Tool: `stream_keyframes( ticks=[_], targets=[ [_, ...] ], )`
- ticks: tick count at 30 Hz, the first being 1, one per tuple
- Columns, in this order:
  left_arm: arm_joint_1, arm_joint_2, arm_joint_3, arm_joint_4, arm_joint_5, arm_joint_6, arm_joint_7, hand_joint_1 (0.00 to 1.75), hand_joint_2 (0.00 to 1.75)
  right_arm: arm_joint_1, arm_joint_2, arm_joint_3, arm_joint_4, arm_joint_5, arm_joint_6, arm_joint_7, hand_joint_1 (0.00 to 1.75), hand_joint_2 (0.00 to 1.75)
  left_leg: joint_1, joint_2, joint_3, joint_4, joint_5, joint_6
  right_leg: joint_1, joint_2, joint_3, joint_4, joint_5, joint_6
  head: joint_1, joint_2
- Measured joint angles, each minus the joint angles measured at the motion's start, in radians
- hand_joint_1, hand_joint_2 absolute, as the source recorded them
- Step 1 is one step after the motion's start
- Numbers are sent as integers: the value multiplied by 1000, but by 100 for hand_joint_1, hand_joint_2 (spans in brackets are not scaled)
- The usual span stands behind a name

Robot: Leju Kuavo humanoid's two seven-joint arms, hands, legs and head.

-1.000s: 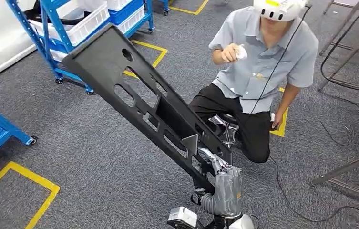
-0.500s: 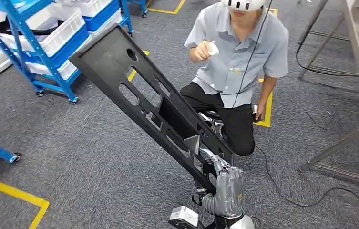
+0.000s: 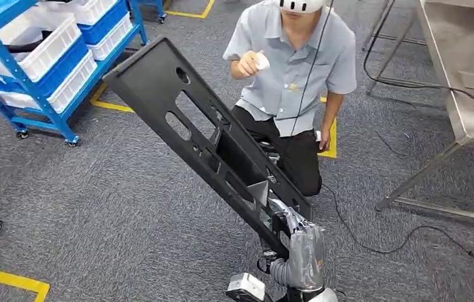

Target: Take the parts from the cabinet and place them on the table.

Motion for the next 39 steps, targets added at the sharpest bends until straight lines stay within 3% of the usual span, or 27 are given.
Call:
stream_keyframes(
  ticks=[1,5,6,7,9,10,11,12,13,15,16,17,20,21,23,25,26,27,29,30,31,32,35,36,37,38,39],
  targets=[
    [1,0,1,0,0,0,0,0,175,-1,0,0,-2,2,0,0,175,175,-6,5,1,1,-3,-6,12,-24,18,-35,-16,-4,0,0],
    [-2,-2,3,0,-2,0,-1,0,175,5,0,-2,-9,2,-2,2,175,175,-6,28,6,-5,-3,-28,20,6,9,-44,-8,-23,0,0],
    [-3,-2,3,0,-3,0,-1,0,175,6,0,-2,-12,2,-2,2,175,175,-2,27,2,0,-14,-33,6,13,19,-60,0,-34,-2,0],
    [-4,-2,3,0,-4,0,-2,0,175,8,0,-3,-13,2,-3,3,175,175,-1,0,-4,26,-35,-35,7,16,23,-65,2,-39,-1,0],
    [-3,-2,4,0,-6,0,-3,0,175,7,0,-3,-15,2,-6,5,175,175,0,-33,-68,166,-111,-40,7,25,22,-64,3,-46,-3,0],
    [-3,-2,4,0,-7,-1,-3,0,175,8,0,-3,-15,2,-6,7,175,175,1,-38,-109,250,-144,-43,9,31,22,-63,2,-47,-3,0],
    [-1,-3,4,0,-8,-1,-3,0,175,10,0,-3,-15,2,-6,9,175,175,1,-38,-136,304,-152,-45,10,40,21,-61,2,-48,-3,0],
    [0,-3,4,0,-9,-1,-3,0,175,11,0,-4,-15,2,-6,9,175,175,1,-38,-141,307,-137,-45,10,49,21,-58,2,-48,-3,0],
    [0,-2,4,0,-9,-1,-3,0,175,11,0,-5,-15,2,-6,10,175,175,1,-38,-126,270,-104,-44,9,59,21,-55,0,-48,-3,0],
    [1,-2,5,0,-10,-1,-3,0,175,11,0,-6,-15,2,-7,11,175,175,3,-50,-45,92,-7,-41,7,80,22,-48,-4,-43,-3,0],
    [1,-2,5,0,-10,-1,-4,0,175,11,0,-6,-15,2,-7,11,175,175,8,-85,-19,24,3,-39,6,86,19,-42,-7,-38,-3,0],
    [1,-2,5,0,-10,-3,-4,0,175,11,0,-6,-16,2,-7,11,175,175,3,-99,-15,14,-4,-38,12,93,11,-34,-9,-33,-3,0],
    [-6,-2,5,-1,-12,-3,-6,0,175,13,0,-8,-15,2,-7,11,175,175,-2,-81,-17,15,5,-21,8,105,7,-42,1,-16,-3,0],
    [-6,-3,5,-2,-12,-3,-6,0,175,12,0,-8,-16,2,-8,12,175,175,3,-72,-14,4,12,-10,8,110,4,-40,-2,-10,-3,0],
    [-4,-2,5,-2,-12,-3,-7,0,175,12,0,-9,-16,2,-8,12,175,175,4,-56,-12,-2,16,4,8,52,-22,24,-51,-3,0,0],
    [-3,-2,5,-2,-14,-3,-7,0,175,12,-1,-9,-15,2,-8,12,175,175,0,-40,-14,-2,15,8,4,37,-96,182,-128,6,-1,0],
    [-3,-2,5,-2,-15,-3,-7,0,175,13,-1,-9,-15,2,-8,13,175,175,-1,-32,-14,-2,14,8,2,36,-126,243,-147,8,-1,0],
    [-3,-2,6,-2,-15,-3,-7,0,175,13,-2,-9,-15,2,-8,13,175,175,-2,-23,-14,-2,14,8,1,35,-137,264,-141,9,-1,0],
    [-4,-2,6,-2,-16,-3,-7,0,175,14,-2,-9,-15,2,-8,13,175,175,-2,-10,-11,-2,11,7,1,31,-89,171,-76,6,-1,0],
    [-5,-2,6,-2,-17,-3,-7,0,175,13,-2,-9,-15,2,-8,14,175,175,-2,-3,-7,-2,9,5,2,22,-34,67,-27,1,-1,0],
    [-5,-2,6,-2,-17,-3,-7,0,175,13,-2,-9,-15,2,-8,15,175,175,-2,1,-3,-2,6,2,5,-4,13,-21,1,-6,-1,0],
    [-4,-3,6,-2,-17,-3,-7,0,175,12,-2,-10,-15,2,-8,15,175,175,-9,6,-3,1,2,-5,20,-30,21,-45,-14,-12,-1,0],
    [-5,-3,6,-2,-18,-3,-7,0,175,14,-2,-10,-15,2,-8,16,175,175,-6,22,1,-4,1,-17,23,-5,16,-45,-11,-21,-2,0],
    [-6,-3,6,-2,-17,-3,-7,0,175,14,-2,-10,-16,2,-8,16,175,175,-10,31,6,-5,-1,-26,18,4,19,-57,-5,-30,-2,0],
    [-7,-2,6,-2,-18,-2,-7,0,175,16,-1,-10,-16,2,-8,16,175,175,-3,16,3,6,-14,-30,11,9,30,-67,0,-36,-2,0],
    [-7,-2,6,-2,-18,-2,-7,0,175,14,-1,-11,-16,2,-8,16,175,175,-4,-13,-12,41,-40,-32,9,14,31,-71,3,-43,-3,0],
    [-6,-2,7,-2,-18,-3,-7,0,175,13,0,-11,-16,2,-8,16,175,175,-3,-30,-45,112,-79,-34,9,19,31,-71,3,-47,-5,0]
  ],
)
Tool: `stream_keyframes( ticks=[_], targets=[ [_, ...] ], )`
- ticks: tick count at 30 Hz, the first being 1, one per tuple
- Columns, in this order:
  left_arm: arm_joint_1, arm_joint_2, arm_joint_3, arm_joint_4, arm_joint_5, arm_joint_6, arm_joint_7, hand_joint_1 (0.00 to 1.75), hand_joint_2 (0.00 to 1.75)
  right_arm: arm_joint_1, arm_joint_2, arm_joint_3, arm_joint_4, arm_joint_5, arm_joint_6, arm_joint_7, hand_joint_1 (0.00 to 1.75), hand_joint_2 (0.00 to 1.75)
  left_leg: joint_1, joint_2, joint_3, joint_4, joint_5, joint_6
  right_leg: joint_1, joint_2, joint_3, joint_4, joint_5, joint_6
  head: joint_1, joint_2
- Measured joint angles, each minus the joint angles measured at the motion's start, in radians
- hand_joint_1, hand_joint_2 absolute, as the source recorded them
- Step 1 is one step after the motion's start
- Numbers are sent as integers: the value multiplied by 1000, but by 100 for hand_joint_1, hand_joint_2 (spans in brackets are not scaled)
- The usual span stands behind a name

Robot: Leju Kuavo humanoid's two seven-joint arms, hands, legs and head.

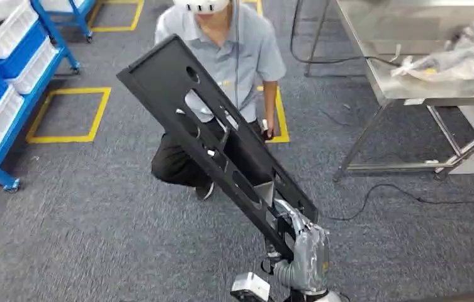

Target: Take the parts from the cabinet and place them on the table.

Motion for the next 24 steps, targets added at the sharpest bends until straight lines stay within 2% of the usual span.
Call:
stream_keyframes(
  ticks=[2,3,4,5,6,7,8,9,10,12,13,14,15,17,18,19,20,22,23,24],
  targets=[
    [2,0,1,0,0,0,0,0,175,1,0,-1,1,0,0,0,175,175,1,-7,-72,149,-61,-5,1,14,0,1,-2,-3,0,0],
    [4,0,1,0,0,0,0,0,175,3,0,-1,1,0,0,1,175,175,2,-8,-95,191,-64,-7,2,24,-1,3,-2,-3,0,0],
    [4,0,2,0,0,0,0,0,175,4,0,-1,1,0,0,2,175,175,3,-8,-93,178,-39,-8,1,34,0,6,-3,-2,0,0],
    [4,0,2,0,0,0,0,0,175,4,0,-1,1,0,0,3,175,175,4,-8,-67,115,8,-8,0,46,0,10,-5,0,0,0],
    [4,0,3,0,0,0,0,0,175,4,0,-2,1,0,0,3,175,175,5,-13,-28,27,59,-7,-2,57,1,16,-10,3,0,0],
    [4,0,3,0,0,0,0,0,175,5,0,-2,1,0,0,4,175,175,8,-30,9,-56,99,-7,-3,66,1,24,-15,8,0,0],
    [7,0,4,0,0,0,0,0,175,5,0,-3,1,0,0,4,175,175,10,-71,21,-79,80,-6,-1,71,-7,30,-18,14,1,0],
    [6,0,5,0,0,0,0,0,175,4,0,-4,0,0,0,4,175,175,10,-74,22,-94,83,-1,1,78,-16,42,-20,19,0,0],
    [3,0,5,0,-1,0,0,0,175,6,0,-5,0,0,-1,4,175,175,8,-69,18,-91,83,1,-2,82,-19,40,-18,24,2,0],
    [1,0,6,0,-2,0,0,0,175,10,0,-8,0,0,-1,5,175,175,6,-55,21,-94,88,15,-2,97,-19,31,-12,37,0,0],
    [2,-2,7,0,-2,0,0,0,175,13,0,-10,-1,0,-1,5,175,175,12,-42,25,-104,94,26,-5,86,-21,41,-20,39,0,0],
    [2,-1,8,0,-3,1,0,0,175,13,0,-11,-3,0,-1,6,175,175,10,-36,27,-108,95,32,0,46,-33,71,-44,43,4,0],
    [3,-2,9,0,-3,1,0,0,175,12,0,-12,-4,0,-1,6,175,175,9,-28,27,-109,95,36,-1,28,-60,125,-77,47,3,0],
    [3,-2,13,0,-3,1,0,0,175,14,0,-13,-5,0,-1,6,175,175,5,-9,27,-109,93,40,-4,16,-137,284,-148,53,3,0],
    [4,-1,16,0,-3,1,0,0,175,15,0,-15,-4,0,-1,7,175,175,4,0,27,-108,92,40,-4,16,-163,334,-158,53,3,0],
    [4,-1,19,0,-3,1,0,0,175,17,0,-17,-5,0,-1,8,175,175,2,8,28,-108,91,40,-4,15,-164,332,-143,52,3,0],
    [3,-2,20,0,-3,1,0,0,175,17,0,-18,-5,0,-1,9,175,175,1,15,30,-108,89,40,-3,12,-141,283,-107,50,3,0],
    [2,-2,21,0,-3,1,0,0,175,17,0,-19,-5,0,-1,9,175,175,-1,28,39,-108,84,37,1,-6,-45,103,-17,37,3,0],
    [3,-3,21,0,-3,1,0,0,175,17,0,-19,-7,1,-1,9,175,175,-1,32,42,-109,82,34,12,-47,-8,29,-16,26,3,0],
    [2,-5,21,0,-3,1,0,0,175,17,0,-19,-8,1,-1,9,175,175,-6,37,42,-109,80,28,18,-48,-8,23,-13,21,2,0]
  ],
)
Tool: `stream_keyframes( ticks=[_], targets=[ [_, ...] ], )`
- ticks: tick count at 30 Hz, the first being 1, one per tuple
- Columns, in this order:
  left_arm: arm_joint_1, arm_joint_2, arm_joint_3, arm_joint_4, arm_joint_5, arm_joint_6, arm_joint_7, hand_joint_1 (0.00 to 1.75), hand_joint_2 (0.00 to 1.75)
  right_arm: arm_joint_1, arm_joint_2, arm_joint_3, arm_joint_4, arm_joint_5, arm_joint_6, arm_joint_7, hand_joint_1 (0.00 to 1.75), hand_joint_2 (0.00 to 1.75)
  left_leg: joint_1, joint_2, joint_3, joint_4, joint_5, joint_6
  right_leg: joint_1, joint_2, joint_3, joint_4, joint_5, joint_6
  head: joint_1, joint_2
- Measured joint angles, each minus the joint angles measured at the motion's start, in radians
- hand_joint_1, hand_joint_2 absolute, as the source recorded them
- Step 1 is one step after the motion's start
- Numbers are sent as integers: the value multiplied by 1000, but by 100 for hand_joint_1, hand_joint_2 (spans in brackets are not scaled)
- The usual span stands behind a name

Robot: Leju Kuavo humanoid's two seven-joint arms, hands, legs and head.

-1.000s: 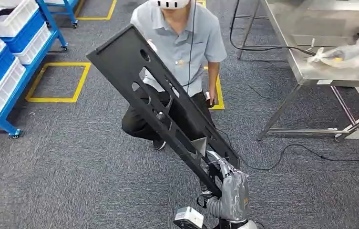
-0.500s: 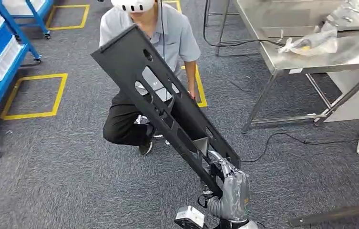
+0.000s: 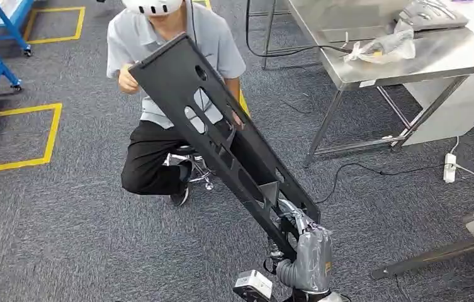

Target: Take the parts from the cabinet and place them on the table.

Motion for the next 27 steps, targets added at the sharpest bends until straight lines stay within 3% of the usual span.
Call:
stream_keyframes(
  ticks=[3,4,5,6,7,8,9,10,11,13,14,15,18,19,20,21,23,24,25,26,27],
  targets=[
    [-2,-1,0,0,0,0,0,0,175,1,0,-2,-2,0,0,0,175,175,3,18,7,-6,-2,-13,5,26,-3,-2,0,-7,1,0],
    [-3,-2,0,0,0,0,0,0,175,1,0,-2,-3,0,0,0,175,175,-3,26,10,-7,-8,-21,-6,36,8,-19,9,-16,1,0],
    [-3,-1,0,0,0,0,0,0,175,4,0,-2,-4,0,0,0,175,175,3,0,7,14,-24,-23,-8,40,14,-28,13,-19,2,0],
    [-3,-1,1,0,-1,0,0,0,175,2,0,-3,-5,1,-1,0,175,175,4,-28,-20,71,-63,-23,-12,44,15,-29,14,-24,-4,0],
    [-2,-1,1,0,-1,0,0,0,175,2,1,-4,-5,1,-1,0,175,175,5,-39,-55,146,-100,-27,-13,52,14,-29,14,-24,-5,0],
    [0,-1,1,0,-1,0,0,0,175,3,1,-5,-5,1,-1,0,175,175,6,-44,-96,230,-134,-30,-13,59,14,-28,13,-25,-5,0],
    [1,-2,1,0,-1,0,0,0,175,4,1,-6,-5,2,-1,0,175,175,7,-44,-128,289,-149,-32,-13,68,14,-27,13,-26,-5,0],
    [2,-2,1,0,-1,0,0,0,175,6,1,-6,-5,2,-1,0,175,175,7,-44,-140,305,-138,-34,-13,78,14,-25,12,-26,-5,0],
    [2,-2,1,0,-1,0,0,0,175,6,1,-6,-5,2,-1,0,175,175,7,-44,-129,272,-104,-34,-13,89,16,-22,11,-25,-5,0],
    [2,0,1,0,0,0,0,0,175,6,1,-7,-5,2,-1,0,175,175,10,-55,-57,102,1,-34,-17,112,17,-10,3,-18,-5,0],
    [3,0,1,0,0,0,0,0,175,6,1,-7,-5,2,-1,0,175,175,14,-87,-31,31,23,-34,-19,119,13,-2,-4,-12,-5,0],
    [4,0,2,0,0,-1,0,0,175,5,1,-7,-5,2,-1,1,175,175,11,-109,-22,14,7,-34,-13,126,5,11,-9,-5,-5,0],
    [0,0,2,0,0,-1,-2,0,175,10,1,-8,-5,3,-1,1,175,175,7,-93,-23,18,8,-16,-18,144,-3,6,-2,9,-4,0],
    [0,-1,2,0,0,-1,-2,0,175,10,1,-8,-5,3,-1,1,175,175,12,-84,-21,8,13,-7,-17,149,-6,8,-4,13,-5,0],
    [0,-1,2,0,0,-1,-1,0,175,11,1,-8,-6,3,-1,1,175,175,13,-74,-18,4,17,0,-19,117,-6,23,-17,17,-4,0],
    [0,-1,2,0,0,-1,-2,0,175,9,1,-8,-6,3,-1,1,175,175,13,-68,-18,2,18,6,-17,84,-28,67,-48,22,-3,0],
    [1,-1,2,0,0,-1,-2,0,175,9,1,-8,-6,3,-1,1,175,175,11,-52,-18,2,16,10,-22,67,-93,207,-116,29,-3,0],
    [3,-1,2,0,0,-1,-2,0,175,10,1,-8,-6,3,-1,2,175,175,10,-42,-18,2,15,12,-23,65,-127,271,-137,32,-3,0],
    [3,-1,2,0,0,-1,-2,0,175,10,0,-8,-5,3,-1,2,175,175,9,-33,-17,2,14,12,-23,64,-143,297,-133,33,-3,0],
    [3,-1,2,0,0,-1,-2,0,175,10,0,-8,-5,3,-1,2,175,175,8,-25,-16,2,12,12,-23,63,-134,275,-110,32,-3,0],
    [2,-1,2,0,0,-1,-2,0,175,10,0,-8,-5,3,-1,2,175,175,8,-17,-13,2,10,11,-22,59,-104,214,-68,28,-4,0]
  ],
)
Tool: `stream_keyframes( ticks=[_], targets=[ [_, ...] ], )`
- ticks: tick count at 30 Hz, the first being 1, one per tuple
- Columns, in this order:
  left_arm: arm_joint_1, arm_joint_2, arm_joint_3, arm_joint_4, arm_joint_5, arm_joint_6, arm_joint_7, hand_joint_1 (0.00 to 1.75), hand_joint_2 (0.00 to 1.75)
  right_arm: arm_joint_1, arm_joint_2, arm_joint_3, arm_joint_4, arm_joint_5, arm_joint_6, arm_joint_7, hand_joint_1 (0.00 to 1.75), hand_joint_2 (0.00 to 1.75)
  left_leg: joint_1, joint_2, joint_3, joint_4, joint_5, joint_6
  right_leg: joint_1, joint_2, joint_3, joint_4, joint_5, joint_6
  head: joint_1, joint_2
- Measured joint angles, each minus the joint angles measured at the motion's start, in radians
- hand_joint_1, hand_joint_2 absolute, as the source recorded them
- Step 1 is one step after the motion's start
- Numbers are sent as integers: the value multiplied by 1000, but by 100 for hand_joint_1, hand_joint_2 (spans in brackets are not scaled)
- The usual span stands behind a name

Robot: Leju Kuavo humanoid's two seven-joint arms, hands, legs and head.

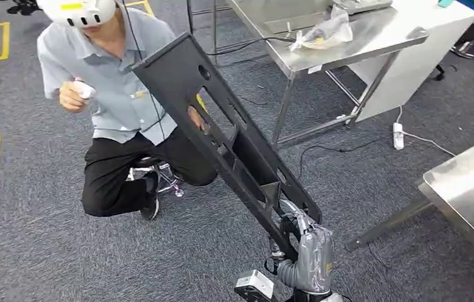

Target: Take the parts from the cabinet and place them on the table.

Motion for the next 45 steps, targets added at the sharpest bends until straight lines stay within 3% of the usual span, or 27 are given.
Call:
stream_keyframes(
  ticks=[2,3,7,8,9,10,12,13,15,17,18,22,23,24,25,27,28,29,30,32,33,34,37,38,40,43,45],
  targets=[
    [-1,-1,0,0,0,0,0,0,175,0,0,0,0,0,0,0,175,175,-2,12,10,0,-5,-4,7,-28,89,-171,82,-16,0,0],
    [-1,-2,0,0,0,-1,-2,0,175,-1,0,0,0,0,0,0,175,175,-4,18,12,-1,-8,-7,20,-65,105,-204,64,-25,0,0],
    [-5,-3,0,0,0,-1,-6,0,175,1,0,0,-3,0,0,1,175,175,-7,48,20,-7,-11,-28,26,-31,101,-221,72,-38,0,0],
    [-4,-3,0,0,0,-1,-6,0,175,2,0,0,-4,0,0,1,175,175,-4,41,19,0,-22,-33,9,-25,116,-237,81,-43,0,0],
    [-4,-2,0,0,0,-1,-8,0,175,1,0,-2,-4,0,0,1,175,175,-4,5,10,29,-42,-37,9,-18,121,-244,84,-49,-1,0],
    [-4,-2,0,0,0,-2,-9,0,175,-1,0,-2,-4,0,0,1,175,175,-3,-16,-24,99,-83,-39,8,-13,119,-244,85,-52,-3,0],
    [-3,-2,0,0,0,-2,-9,0,175,1,2,-2,-4,0,0,2,175,175,0,-27,-99,253,-148,-45,9,2,119,-243,83,-55,-4,0],
    [-1,-2,0,0,0,-2,-9,0,175,3,2,-2,-3,0,0,2,175,175,1,-27,-124,297,-152,-47,10,13,119,-241,83,-55,-5,0],
    [0,-2,0,0,0,-3,-9,0,175,3,2,-2,-3,0,0,2,175,175,3,-27,-104,237,-87,-50,8,35,120,-234,80,-52,-5,0],
    [0,-1,0,0,0,-3,-9,0,175,3,2,-2,-3,0,0,2,175,175,8,-48,-25,58,12,-52,3,56,118,-218,68,-42,-5,0],
    [3,-1,0,0,0,-3,-9,0,175,3,2,-2,-3,0,0,2,175,175,9,-85,-12,30,-4,-51,4,62,111,-209,63,-37,-4,0],
    [-3,-1,0,0,-6,-3,-9,0,175,4,2,-3,-3,0,0,3,175,175,4,-70,-13,19,-1,-29,4,86,95,-200,66,-17,-3,0],
    [-2,-3,1,0,-6,-3,-9,0,175,4,2,-3,-3,0,-1,3,175,175,11,-58,-10,10,5,-20,3,79,94,-189,57,-15,-4,0],
    [-2,-2,1,0,-6,-3,-10,0,175,3,1,-3,-3,0,-1,3,175,175,10,-53,-7,7,5,-12,7,38,83,-163,38,-9,-1,0],
    [-2,-2,1,0,-7,-3,-10,0,175,1,1,-3,-3,0,-1,3,175,175,9,-45,-8,7,5,-8,5,19,57,-112,6,-4,-1,0],
    [-1,-2,1,0,-7,-3,-10,0,175,2,1,-3,-3,0,0,3,175,175,7,-28,-8,7,4,-5,1,5,-16,40,-64,4,-1,0],
    [1,-2,1,0,-7,-3,-10,0,175,2,1,-3,-3,0,0,3,175,175,7,-19,-8,7,3,-6,0,4,-45,95,-78,5,-1,0],
    [1,-2,1,0,-7,-3,-9,0,175,3,1,-3,-3,0,0,3,175,175,7,-9,-8,7,2,-6,0,2,-50,101,-64,5,-1,0],
    [0,-2,1,0,-7,-3,-9,0,175,3,1,-2,-3,0,0,3,175,175,7,-2,-6,7,0,-6,0,0,-30,57,-28,4,-1,0],
    [-1,-2,1,0,-7,-3,-9,0,175,2,1,-3,-3,0,0,3,175,175,6,11,3,7,-4,-10,3,-16,58,-114,62,-6,-1,0],
    [-1,-2,1,0,-8,-3,-10,0,175,2,1,-2,-3,0,0,3,175,175,6,16,7,6,-7,-13,9,-47,94,-192,77,-14,-1,0],
    [-2,-3,1,0,-7,-3,-10,0,175,1,1,-3,-3,0,0,3,175,175,-1,22,6,8,-9,-19,23,-74,101,-205,65,-24,-1,0],
    [-3,-3,1,0,-8,-3,-10,0,175,2,1,-3,-3,0,-1,3,175,175,1,43,14,-1,-9,-32,26,-44,93,-205,68,-32,-2,0],
    [-4,-3,1,0,-8,-3,-10,0,175,2,1,-3,-4,0,-1,3,175,175,-3,50,20,-3,-12,-41,18,-32,101,-219,74,-41,-2,0],
    [-4,-3,1,-1,-8,-4,-11,0,175,1,2,-3,-5,0,-1,3,175,175,3,-7,-3,54,-57,-46,10,-21,110,-231,83,-53,-3,0],
    [-2,-2,1,-1,-8,-4,-11,0,175,1,2,-3,-4,0,0,3,175,175,3,-27,-112,274,-151,-50,12,6,107,-227,81,-59,-4,0],
    [1,-2,1,-1,-9,-5,-11,0,175,1,2,-3,-3,0,0,3,175,175,3,-27,-121,277,-116,-50,13,28,106,-220,78,-60,-4,0]
  ],
)
